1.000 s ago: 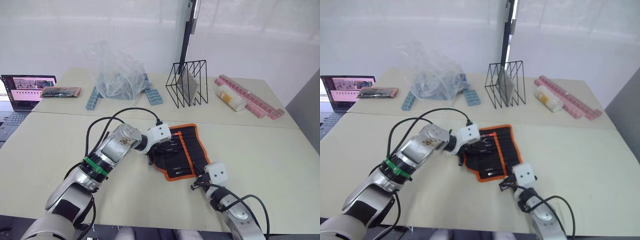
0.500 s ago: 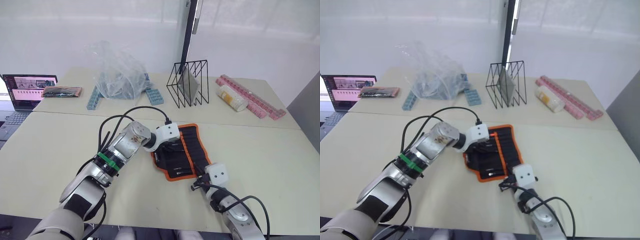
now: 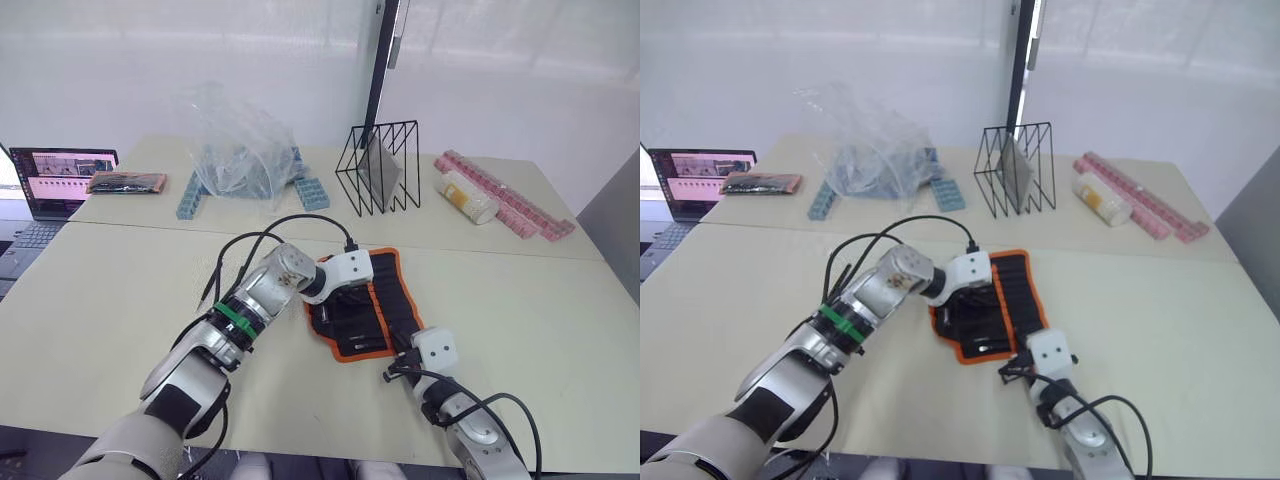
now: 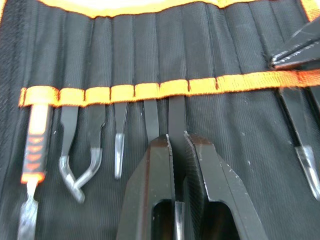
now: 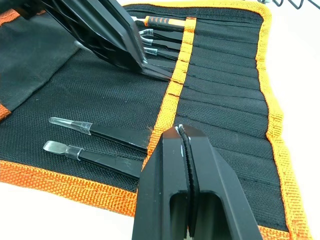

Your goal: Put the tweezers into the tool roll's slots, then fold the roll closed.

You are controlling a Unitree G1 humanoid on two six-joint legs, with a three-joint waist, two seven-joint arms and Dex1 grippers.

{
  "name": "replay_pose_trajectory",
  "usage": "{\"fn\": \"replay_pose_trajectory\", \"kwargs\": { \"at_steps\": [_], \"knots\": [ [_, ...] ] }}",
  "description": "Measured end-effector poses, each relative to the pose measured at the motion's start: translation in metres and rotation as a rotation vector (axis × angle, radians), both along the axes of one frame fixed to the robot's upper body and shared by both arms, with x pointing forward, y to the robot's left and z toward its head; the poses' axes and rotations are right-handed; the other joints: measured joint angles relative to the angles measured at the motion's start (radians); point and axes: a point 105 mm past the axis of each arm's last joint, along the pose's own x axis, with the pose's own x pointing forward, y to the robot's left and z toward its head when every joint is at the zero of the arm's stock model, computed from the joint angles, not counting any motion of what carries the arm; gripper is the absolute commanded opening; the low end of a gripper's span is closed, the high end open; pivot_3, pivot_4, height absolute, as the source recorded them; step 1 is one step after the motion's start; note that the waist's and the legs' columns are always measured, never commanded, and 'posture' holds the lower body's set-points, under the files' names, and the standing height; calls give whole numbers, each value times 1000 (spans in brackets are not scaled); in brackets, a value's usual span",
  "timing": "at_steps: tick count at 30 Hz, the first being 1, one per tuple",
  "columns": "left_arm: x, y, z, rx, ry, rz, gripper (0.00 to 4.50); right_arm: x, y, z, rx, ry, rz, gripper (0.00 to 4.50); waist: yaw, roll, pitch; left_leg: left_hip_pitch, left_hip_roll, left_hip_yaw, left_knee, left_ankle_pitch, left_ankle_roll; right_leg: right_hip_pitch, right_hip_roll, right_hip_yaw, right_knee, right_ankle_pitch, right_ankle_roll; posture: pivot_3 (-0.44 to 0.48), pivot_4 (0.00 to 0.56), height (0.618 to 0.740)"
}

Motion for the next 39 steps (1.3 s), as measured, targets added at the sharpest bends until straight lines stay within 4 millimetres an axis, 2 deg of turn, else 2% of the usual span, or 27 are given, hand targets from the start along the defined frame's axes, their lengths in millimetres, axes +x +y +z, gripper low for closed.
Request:
{"fn": "replay_pose_trajectory", "kwargs": {
  "at_steps": [7,18,20,26,28,31,34,39],
  "knots": [
    [3,-16,-2,-11,-12,-23,12,-1,0,0,0,3,1,0,0,0,0,0,0,0,0,0,0,0,0,0,-1,0,0,0,150,720],
    [4,-22,-6,-34,-9,-31,12,-2,-2,0,-20,6,-7,0,5,0,0,0,-1,-2,0,0,0,3,0,0,-3,0,1,0,150,720],
    [5,-20,-5,-30,-11,-28,965,-2,-1,0,-20,6,-7,0,4,0,0,0,-1,-2,0,0,0,3,0,0,-3,0,1,0,150,720],
    [2,-8,3,-13,-18,-48,2886,-2,2,1,-14,3,3,0,-4,2,1,-1,-1,-2,0,0,0,2,0,0,-2,0,1,0,150,720],
    [4,0,14,-13,-47,-34,3554,-2,3,1,-13,3,7,0,-7,2,2,-1,-1,-2,0,0,0,2,0,0,-1,0,1,0,150,720],
    [6,20,42,-56,-93,12,4481,-2,2,1,-14,4,8,0,-7,3,2,0,-1,-2,-1,0,0,2,0,0,-1,-1,0,0,150,720],
    [0,39,55,-107,-92,58,4481,-1,2,1,-16,4,10,0,-6,4,2,0,-1,-2,0,0,0,2,0,0,-1,-1,0,0,150,720],
    [-12,92,49,-216,-69,197,4481,1,3,1,-22,3,31,0,-10,4,2,2,0,-2,0,0,0,2,0,0,2,-1,0,0,150,720]
  ]
}}
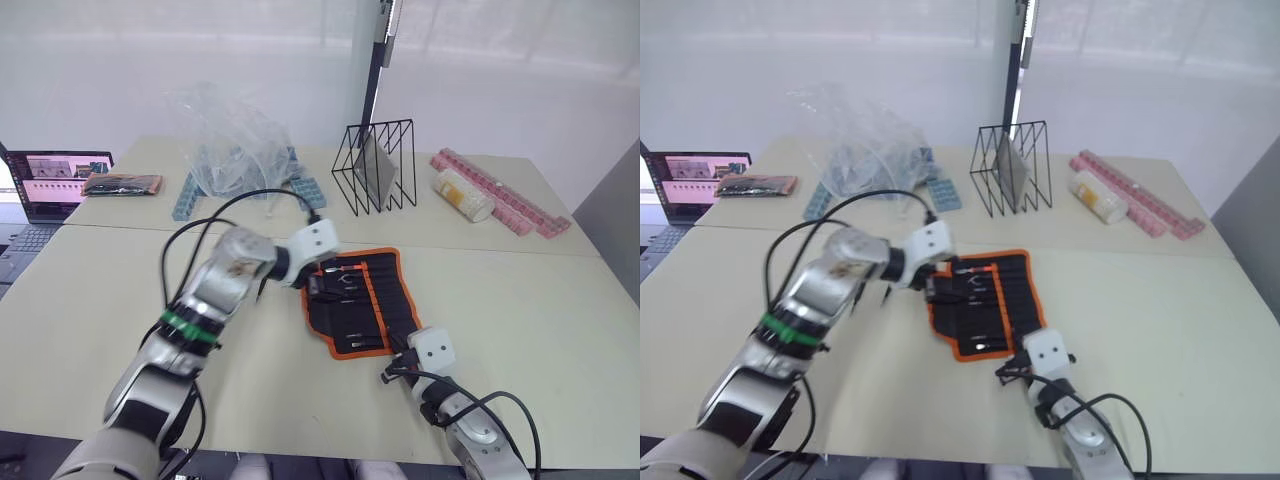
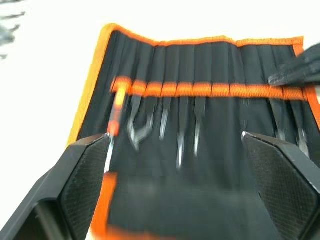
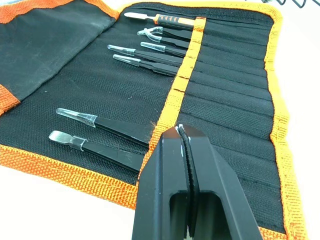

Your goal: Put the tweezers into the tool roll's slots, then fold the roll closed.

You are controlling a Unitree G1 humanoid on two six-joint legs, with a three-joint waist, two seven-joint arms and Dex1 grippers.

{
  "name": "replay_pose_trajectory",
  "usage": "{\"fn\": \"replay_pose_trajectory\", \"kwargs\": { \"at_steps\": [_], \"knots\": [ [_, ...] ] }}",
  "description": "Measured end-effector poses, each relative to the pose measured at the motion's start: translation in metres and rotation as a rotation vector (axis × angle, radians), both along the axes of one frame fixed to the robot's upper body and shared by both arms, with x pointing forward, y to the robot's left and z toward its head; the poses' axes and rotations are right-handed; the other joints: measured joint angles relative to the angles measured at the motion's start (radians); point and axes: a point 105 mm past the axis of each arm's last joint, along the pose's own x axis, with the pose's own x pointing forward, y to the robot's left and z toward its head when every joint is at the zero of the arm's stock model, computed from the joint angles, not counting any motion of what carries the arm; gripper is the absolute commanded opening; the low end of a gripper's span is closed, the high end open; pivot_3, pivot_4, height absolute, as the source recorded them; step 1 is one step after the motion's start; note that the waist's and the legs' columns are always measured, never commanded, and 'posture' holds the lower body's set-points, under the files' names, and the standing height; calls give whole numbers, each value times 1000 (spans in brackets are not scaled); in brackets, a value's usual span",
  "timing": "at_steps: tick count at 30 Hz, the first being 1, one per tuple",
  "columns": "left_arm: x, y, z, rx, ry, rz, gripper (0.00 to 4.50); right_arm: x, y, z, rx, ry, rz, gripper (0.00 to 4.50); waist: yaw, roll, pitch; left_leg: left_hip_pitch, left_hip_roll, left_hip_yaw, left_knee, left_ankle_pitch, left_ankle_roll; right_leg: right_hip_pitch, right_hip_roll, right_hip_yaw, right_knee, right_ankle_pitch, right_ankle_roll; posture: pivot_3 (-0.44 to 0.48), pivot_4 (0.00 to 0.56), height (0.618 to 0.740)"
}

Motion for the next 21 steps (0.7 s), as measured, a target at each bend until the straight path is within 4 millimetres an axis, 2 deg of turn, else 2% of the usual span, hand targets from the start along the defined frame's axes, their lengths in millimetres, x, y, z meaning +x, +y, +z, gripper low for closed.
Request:
{"fn": "replay_pose_trajectory", "kwargs": {
  "at_steps": [5,10,14,18,21],
  "knots": [
    [-12,72,-22,-36,-13,221,4481,5,-2,0,-14,0,22,0,4,-1,0,1,0,0,1,0,0,1,0,0,1,0,0,0,150,720],
    [-43,136,-33,-98,-24,453,4481,9,-5,0,-28,3,49,0,7,-2,1,1,1,0,1,0,0,1,-1,0,0,0,0,0,150,720],
    [-86,180,-36,-139,-46,638,4481,11,-7,-1,-37,11,72,0,6,-4,1,2,1,1,0,0,0,1,-1,0,0,-2,-4,0,150,720],
    [-138,220,-44,-171,-50,850,4481,12,-10,-2,-39,16,85,0,7,-6,0,3,1,2,0,0,0,2,-3,0,-2,-5,-8,0,150,720],
    [-174,239,-53,-170,-36,979,4481,13,-11,-4,-46,23,93,0,10,-8,0,6,1,2,0,-1,-1,1,-4,-1,-5,-5,-9,0,150,720]
  ]
}}
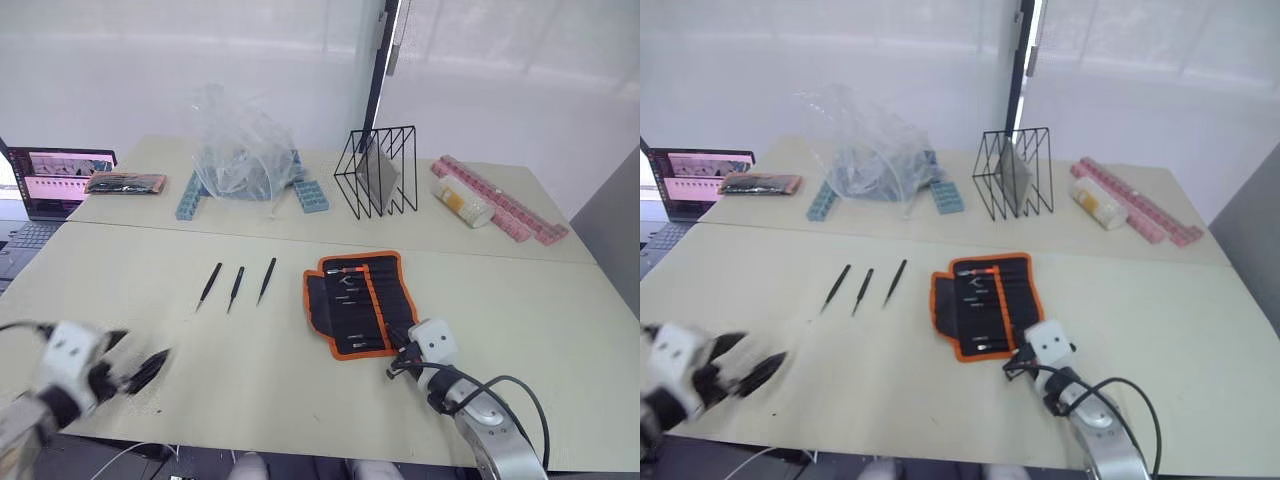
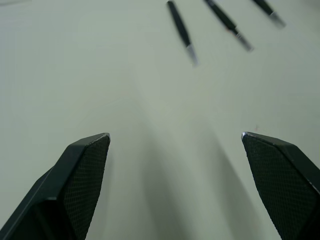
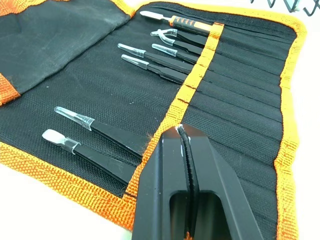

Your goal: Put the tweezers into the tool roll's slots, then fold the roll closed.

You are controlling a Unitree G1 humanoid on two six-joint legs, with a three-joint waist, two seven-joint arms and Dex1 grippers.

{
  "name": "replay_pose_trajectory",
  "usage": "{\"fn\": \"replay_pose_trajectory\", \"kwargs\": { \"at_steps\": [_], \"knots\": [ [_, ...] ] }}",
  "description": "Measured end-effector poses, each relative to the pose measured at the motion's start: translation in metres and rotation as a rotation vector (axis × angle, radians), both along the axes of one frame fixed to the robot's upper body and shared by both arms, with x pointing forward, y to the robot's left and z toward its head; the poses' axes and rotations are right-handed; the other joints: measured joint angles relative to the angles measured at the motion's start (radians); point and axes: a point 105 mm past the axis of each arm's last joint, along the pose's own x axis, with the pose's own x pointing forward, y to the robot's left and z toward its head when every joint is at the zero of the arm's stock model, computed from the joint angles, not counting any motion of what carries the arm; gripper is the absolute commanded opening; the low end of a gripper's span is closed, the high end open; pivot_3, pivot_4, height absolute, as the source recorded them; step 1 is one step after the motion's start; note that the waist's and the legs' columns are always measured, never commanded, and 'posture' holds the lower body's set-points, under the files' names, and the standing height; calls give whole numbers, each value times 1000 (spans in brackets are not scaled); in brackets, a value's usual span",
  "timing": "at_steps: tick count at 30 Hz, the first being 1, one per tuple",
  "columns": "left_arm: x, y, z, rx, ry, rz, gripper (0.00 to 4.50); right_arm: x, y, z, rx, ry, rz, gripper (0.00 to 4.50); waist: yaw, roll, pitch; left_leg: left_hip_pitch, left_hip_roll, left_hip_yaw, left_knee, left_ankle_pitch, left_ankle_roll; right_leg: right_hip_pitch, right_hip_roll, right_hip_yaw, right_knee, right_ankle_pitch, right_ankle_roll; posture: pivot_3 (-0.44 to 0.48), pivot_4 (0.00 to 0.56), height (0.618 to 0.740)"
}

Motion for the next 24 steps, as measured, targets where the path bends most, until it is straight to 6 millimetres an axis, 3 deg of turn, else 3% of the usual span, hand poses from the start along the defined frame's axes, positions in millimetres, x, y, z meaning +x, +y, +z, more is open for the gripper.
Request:
{"fn": "replay_pose_trajectory", "kwargs": {
  "at_steps": [5,15,24],
  "knots": [
    [-28,3,-2,-26,-4,104,4481,2,-1,-1,-3,4,9,0,2,-3,1,-1,0,0,1,-5,-8,0,-1,0,-3,0,0,0,150,720],
    [-20,-13,4,-51,-44,85,4481,2,2,0,1,3,36,0,-6,-4,0,-1,-1,2,0,-5,-9,-1,-2,0,-5,0,0,0,150,720],
    [45,-36,-10,-49,-35,21,4481,2,2,0,7,0,18,0,-3,-4,0,-1,-1,1,0,-2,-4,0,-1,0,-5,0,0,0,150,720]
  ]
}}
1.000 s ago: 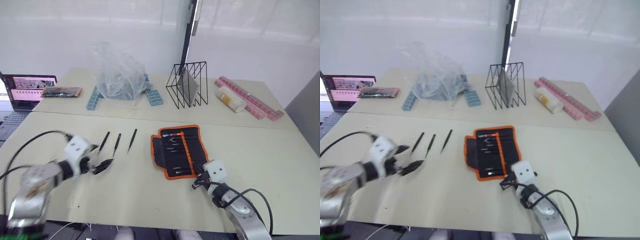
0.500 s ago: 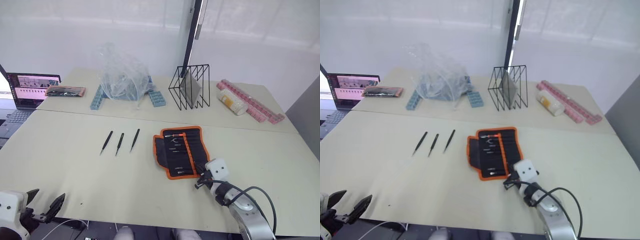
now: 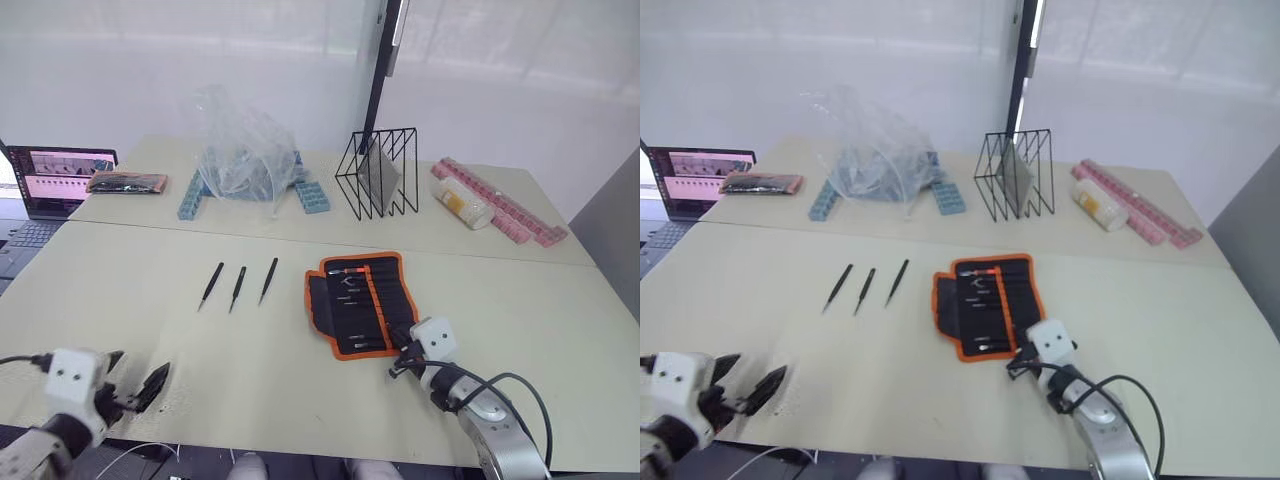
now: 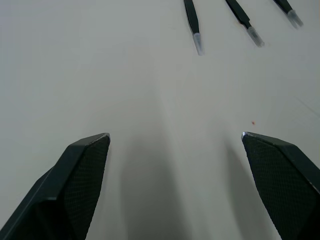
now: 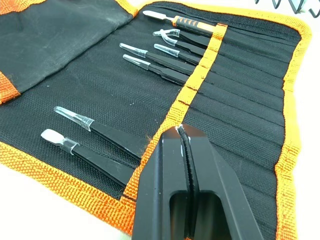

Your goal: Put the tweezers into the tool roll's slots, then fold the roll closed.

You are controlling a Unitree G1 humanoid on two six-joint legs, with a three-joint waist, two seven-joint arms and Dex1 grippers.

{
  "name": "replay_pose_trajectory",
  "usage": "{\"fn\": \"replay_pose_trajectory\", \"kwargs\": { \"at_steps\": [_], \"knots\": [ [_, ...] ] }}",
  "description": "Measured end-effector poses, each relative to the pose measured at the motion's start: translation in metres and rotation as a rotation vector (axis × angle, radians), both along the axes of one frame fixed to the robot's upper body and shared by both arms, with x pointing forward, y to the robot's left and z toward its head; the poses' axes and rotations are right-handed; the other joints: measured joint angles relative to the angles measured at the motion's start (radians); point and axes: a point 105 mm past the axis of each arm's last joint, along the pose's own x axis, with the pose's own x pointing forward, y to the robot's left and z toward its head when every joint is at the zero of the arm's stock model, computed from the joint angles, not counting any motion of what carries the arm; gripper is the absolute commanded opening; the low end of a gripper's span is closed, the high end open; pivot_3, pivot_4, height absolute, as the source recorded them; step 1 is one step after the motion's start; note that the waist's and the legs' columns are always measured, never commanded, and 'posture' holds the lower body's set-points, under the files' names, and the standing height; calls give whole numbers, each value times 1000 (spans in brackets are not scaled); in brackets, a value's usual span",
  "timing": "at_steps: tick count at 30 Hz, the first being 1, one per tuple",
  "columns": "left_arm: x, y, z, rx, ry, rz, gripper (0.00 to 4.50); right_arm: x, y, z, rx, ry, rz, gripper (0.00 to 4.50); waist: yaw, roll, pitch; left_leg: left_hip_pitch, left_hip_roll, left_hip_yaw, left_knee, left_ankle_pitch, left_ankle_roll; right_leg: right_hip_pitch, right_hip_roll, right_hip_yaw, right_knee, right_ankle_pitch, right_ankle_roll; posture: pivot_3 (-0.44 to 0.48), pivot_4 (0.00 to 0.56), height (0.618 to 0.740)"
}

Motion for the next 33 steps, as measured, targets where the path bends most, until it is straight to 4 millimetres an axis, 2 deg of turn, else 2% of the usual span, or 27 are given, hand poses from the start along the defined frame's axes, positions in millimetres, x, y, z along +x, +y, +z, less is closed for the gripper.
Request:
{"fn": "replay_pose_trajectory", "kwargs": {
  "at_steps": [3,12,16,20,24,33],
  "knots": [
    [20,-6,-8,11,17,-11,4481,0,2,0,6,-2,-4,0,-2,0,0,0,0,0,-1,0,0,0,0,0,1,0,0,0,150,720],
    [79,-21,-8,39,-8,-60,4481,2,-2,0,3,-5,-37,0,10,8,-4,3,-1,-1,0,0,0,2,0,0,3,0,1,0,150,720],
    [99,-29,-9,50,-15,-78,4481,3,-2,0,3,-7,-47,0,13,11,-5,3,-2,-1,0,1,1,2,0,0,4,1,1,0,150,720],
    [110,-34,-9,54,-21,-85,4481,3,-3,0,3,-9,-52,0,18,13,-6,3,-2,-1,0,1,0,3,0,0,4,1,2,0,150,720],
    [114,-42,-11,60,-26,-111,3383,3,-3,1,1,-12,-57,0,23,14,-8,3,-2,-1,0,1,1,3,0,0,4,1,2,0,150,720],
    [123,-59,-16,50,-15,-164,345,3,-3,2,1,-16,-58,0,24,18,-12,4,-2,-1,0,1,0,3,1,0,4,1,2,0,150,720]
  ]
}}
